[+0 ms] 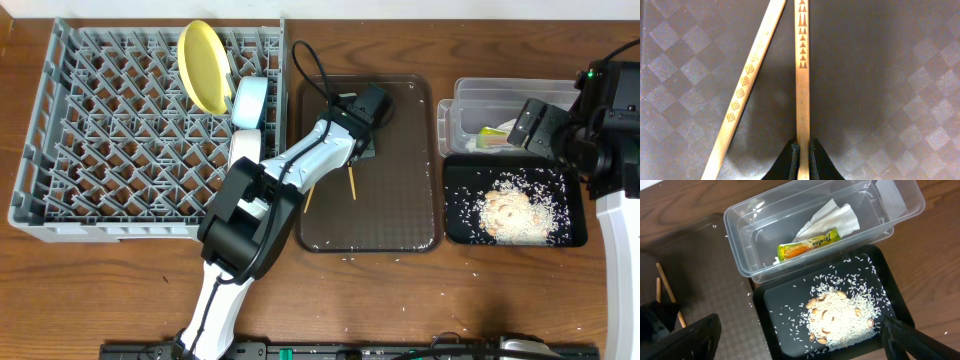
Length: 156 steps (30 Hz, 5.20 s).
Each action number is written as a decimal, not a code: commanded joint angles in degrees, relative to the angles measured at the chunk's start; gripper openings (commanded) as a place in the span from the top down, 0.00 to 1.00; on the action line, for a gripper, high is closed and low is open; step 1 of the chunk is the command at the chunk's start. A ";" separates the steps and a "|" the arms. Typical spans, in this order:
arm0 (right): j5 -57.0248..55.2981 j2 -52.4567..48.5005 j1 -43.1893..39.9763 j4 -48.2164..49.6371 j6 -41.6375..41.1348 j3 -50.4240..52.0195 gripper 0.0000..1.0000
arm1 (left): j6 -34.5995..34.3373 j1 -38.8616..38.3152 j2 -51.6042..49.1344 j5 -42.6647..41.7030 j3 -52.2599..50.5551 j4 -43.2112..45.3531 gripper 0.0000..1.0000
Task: Sort waste into correct bins and load items into the dishwasher
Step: 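Lower left gripper and grasp one wooden chopstick on the tray, then carry the chopstick left and drop it into the dish rack, then move left gripper back to the tray and grasp the second chopstick, then carry the second chopstick into the dish rack and release it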
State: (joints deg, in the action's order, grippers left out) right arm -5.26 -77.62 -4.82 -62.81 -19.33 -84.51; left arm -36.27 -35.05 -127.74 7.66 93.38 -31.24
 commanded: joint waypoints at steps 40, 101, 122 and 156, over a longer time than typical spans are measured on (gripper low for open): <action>-0.92 -0.28 -0.46 -0.02 -0.79 -0.13 0.01 | 32.24 27.65 20.63 8.04 2.58 -35.10 0.84; -0.92 -0.28 -0.46 -0.02 -0.79 -0.13 0.01 | 37.68 8.13 -3.17 -5.79 15.47 -24.48 0.33; -0.92 -0.28 -0.46 -0.02 -0.79 -0.13 0.01 | 34.27 6.84 -6.01 -5.77 12.02 -21.20 0.56; -0.92 -0.28 -0.46 -0.02 -0.79 -0.13 0.01 | 35.65 18.45 21.88 3.85 22.99 -46.29 0.93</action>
State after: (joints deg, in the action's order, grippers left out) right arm -5.43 -77.62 -4.82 -62.81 -19.33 -84.51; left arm -1.43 -19.97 -105.45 6.04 116.73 -75.72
